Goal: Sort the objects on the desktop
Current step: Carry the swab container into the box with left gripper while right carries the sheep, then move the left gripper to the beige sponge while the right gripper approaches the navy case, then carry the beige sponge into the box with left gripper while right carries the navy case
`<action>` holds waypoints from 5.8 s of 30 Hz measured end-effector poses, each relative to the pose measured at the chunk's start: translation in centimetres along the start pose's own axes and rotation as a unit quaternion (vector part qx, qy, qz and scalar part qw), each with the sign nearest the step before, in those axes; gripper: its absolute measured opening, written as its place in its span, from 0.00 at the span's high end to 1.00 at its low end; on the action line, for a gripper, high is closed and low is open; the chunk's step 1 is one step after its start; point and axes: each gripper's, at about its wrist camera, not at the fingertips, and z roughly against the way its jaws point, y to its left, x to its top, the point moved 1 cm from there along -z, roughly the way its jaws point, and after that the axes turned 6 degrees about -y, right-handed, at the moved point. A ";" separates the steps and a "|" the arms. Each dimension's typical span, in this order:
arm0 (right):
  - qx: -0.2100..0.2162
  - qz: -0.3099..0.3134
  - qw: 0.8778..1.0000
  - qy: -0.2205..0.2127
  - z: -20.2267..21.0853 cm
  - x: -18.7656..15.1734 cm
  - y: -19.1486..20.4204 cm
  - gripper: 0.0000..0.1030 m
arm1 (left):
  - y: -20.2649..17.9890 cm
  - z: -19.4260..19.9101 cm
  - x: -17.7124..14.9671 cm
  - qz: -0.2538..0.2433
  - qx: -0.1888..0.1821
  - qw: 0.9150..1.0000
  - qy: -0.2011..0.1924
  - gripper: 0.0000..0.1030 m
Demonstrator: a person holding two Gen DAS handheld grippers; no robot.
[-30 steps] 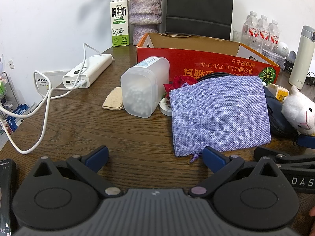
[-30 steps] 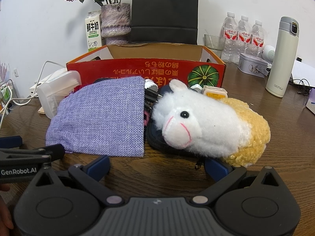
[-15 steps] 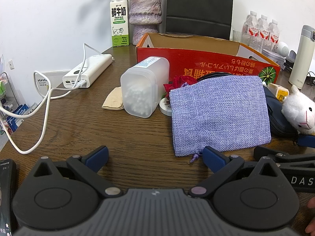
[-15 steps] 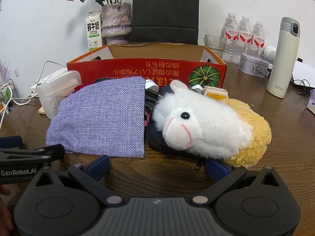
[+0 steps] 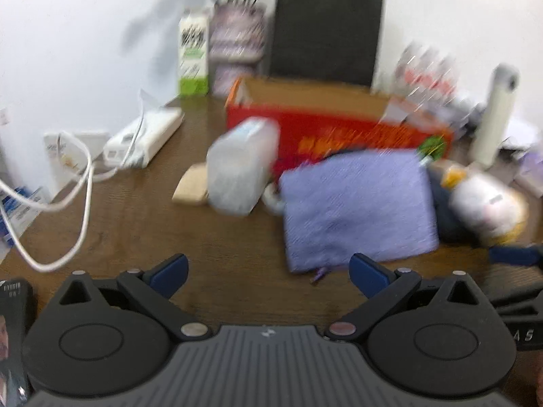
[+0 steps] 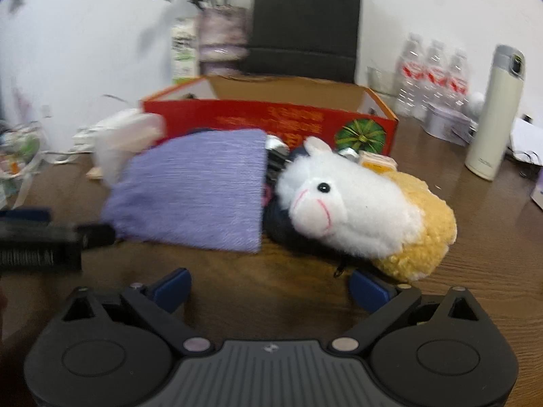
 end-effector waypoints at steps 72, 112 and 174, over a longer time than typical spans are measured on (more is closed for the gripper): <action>-0.091 -0.007 0.992 0.086 -13.0 25.2 -6.6 0.12 | 1.7 -10.9 23.5 0.000 0.057 0.998 0.039 0.18; -0.005 -0.086 0.996 -0.038 4.0 -2.2 -4.3 0.03 | -3.6 2.8 -1.9 -0.080 0.033 0.995 -0.040 0.00; -0.019 -0.020 0.999 0.024 5.6 -1.9 -1.5 0.41 | -3.7 4.9 -2.3 -0.049 -0.132 0.986 0.091 0.92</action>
